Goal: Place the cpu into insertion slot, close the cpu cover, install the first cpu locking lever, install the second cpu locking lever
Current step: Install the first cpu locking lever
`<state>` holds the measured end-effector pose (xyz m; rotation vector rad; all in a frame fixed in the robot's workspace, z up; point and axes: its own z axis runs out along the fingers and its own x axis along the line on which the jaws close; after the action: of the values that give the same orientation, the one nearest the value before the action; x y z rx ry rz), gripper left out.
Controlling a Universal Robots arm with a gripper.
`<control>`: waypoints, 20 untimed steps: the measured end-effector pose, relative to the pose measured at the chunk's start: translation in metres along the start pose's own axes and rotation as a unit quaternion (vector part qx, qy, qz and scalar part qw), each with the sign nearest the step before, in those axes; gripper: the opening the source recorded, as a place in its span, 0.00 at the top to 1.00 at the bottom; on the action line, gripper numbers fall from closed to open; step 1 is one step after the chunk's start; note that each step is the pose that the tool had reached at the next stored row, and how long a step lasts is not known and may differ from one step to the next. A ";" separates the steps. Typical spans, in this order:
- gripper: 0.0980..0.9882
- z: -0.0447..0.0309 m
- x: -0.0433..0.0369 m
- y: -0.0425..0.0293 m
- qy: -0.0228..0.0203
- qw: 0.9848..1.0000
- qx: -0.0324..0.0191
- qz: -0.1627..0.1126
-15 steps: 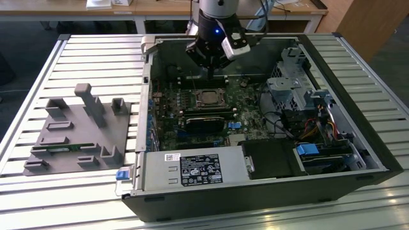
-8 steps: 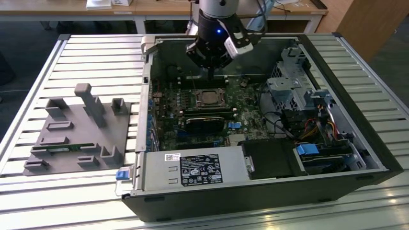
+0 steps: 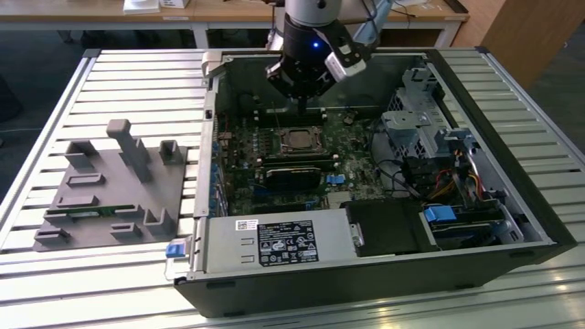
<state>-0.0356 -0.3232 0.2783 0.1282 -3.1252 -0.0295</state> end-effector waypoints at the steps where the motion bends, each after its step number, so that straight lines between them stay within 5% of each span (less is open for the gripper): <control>1: 0.99 0.0001 0.0000 0.0000 0.000 1.000 0.000 -0.008; 6: 0.99 0.0009 0.0041 0.0003 -0.003 1.000 -0.006 -0.012; 20: 0.99 0.0079 0.0212 0.0019 -0.009 1.000 -0.009 0.013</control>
<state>-0.0570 -0.3229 0.2707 0.0869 -3.1439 -0.0583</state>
